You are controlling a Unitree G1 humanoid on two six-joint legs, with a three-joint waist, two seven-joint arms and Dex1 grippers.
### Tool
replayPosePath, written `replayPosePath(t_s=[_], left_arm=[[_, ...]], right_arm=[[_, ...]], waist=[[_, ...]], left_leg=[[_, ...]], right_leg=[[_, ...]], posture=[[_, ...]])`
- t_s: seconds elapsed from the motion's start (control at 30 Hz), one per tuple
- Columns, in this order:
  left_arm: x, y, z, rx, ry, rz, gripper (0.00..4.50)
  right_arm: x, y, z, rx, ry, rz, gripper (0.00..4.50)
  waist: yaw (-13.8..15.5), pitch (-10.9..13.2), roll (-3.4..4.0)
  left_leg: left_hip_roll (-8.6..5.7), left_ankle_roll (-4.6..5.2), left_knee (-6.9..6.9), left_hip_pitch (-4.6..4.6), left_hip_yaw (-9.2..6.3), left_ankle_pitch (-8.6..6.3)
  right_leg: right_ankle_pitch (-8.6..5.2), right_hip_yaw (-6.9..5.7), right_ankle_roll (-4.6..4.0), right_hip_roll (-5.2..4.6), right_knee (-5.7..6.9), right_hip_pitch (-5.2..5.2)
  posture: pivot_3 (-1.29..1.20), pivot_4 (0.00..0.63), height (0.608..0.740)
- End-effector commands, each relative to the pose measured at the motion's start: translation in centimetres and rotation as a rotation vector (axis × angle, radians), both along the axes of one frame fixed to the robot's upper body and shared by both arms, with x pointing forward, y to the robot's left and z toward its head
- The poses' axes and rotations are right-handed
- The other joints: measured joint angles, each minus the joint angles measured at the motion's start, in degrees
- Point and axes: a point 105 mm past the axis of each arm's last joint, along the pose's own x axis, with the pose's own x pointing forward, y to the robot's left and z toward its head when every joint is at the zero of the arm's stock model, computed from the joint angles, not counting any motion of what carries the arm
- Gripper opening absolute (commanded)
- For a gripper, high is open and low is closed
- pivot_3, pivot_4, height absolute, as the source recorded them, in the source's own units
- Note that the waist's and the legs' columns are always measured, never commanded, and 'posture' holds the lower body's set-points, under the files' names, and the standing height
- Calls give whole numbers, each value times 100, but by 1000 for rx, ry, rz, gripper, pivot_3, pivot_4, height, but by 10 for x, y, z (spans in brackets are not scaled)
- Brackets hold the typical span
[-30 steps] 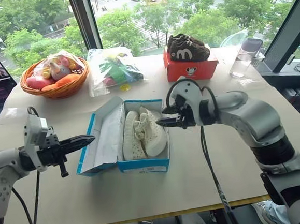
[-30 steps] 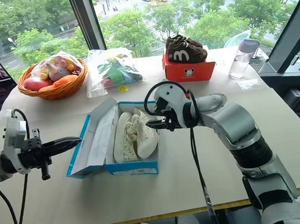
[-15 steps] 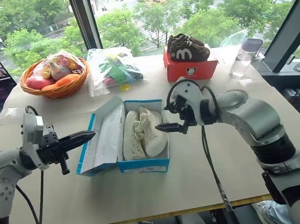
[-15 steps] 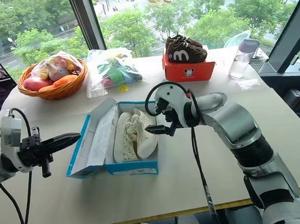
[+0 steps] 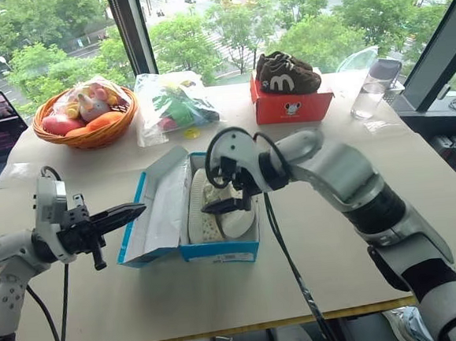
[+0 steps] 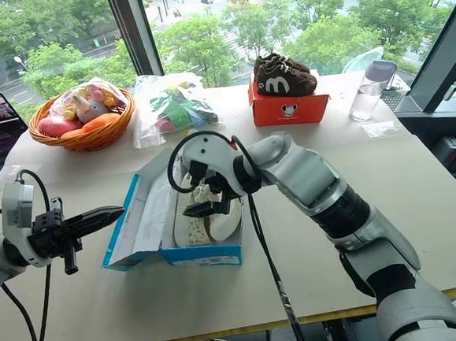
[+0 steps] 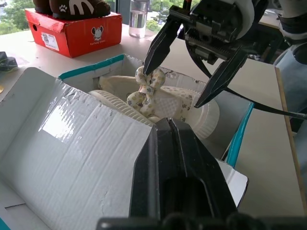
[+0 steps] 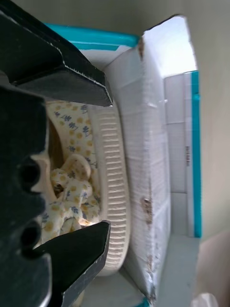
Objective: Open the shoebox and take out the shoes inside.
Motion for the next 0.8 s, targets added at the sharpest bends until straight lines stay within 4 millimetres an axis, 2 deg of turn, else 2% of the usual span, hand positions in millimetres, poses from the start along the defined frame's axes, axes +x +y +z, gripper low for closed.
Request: replayPosePath(t_s=[0.03, 0.2, 0.33, 0.43, 0.53, 0.8], left_arm=[[-1, -3, 8, 4, -50, -15, 0], [-1, -3, 8, 3, -52, -10, 0], [-2, -4, 7, 4, -50, -9, 0], [-2, -4, 7, 4, -50, -8, 0], [-1, -5, 7, 5, -52, -7, 0], [-1, -6, 8, 5, -53, -10, 0]], right_arm=[[18, -1, 11, -32, -94, 13, 4475], [31, -5, 12, -70, -122, 18, 4475], [38, -9, -6, -141, -130, 31, 4475], [36, -7, -11, -154, -128, 54, 4475], [38, -7, -12, -165, -142, 64, 3755], [40, -10, -15, -192, -152, 73, 981]], waist=[[-15, 0, 0], [-40, 0, 0], [-45, 0, 0], [-45, 0, 0], [-41, 0, 0], [-39, 0, 0]], left_leg=[[1, 0, 0, 1, 0, 0], [1, -1, -2, 1, 0, -1], [2, -4, -2, 1, 0, -2], [1, -5, -1, 1, 0, -3], [1, -5, 0, 3, 0, -3], [1, -5, 0, 3, 0, -3]], right_leg=[[0, 0, 0, 1, 1, 0], [6, 0, -10, 1, 1, 0], [13, 0, -22, 2, 4, -3], [14, 1, -23, 2, 6, -3], [14, 0, -23, 2, 9, -3], [14, 1, -23, 2, 9, -3]], posture=[[0, 150, 740], [0, 150, 740], [0, 150, 740], [0, 150, 740], [0, 150, 740], [0, 150, 740]])
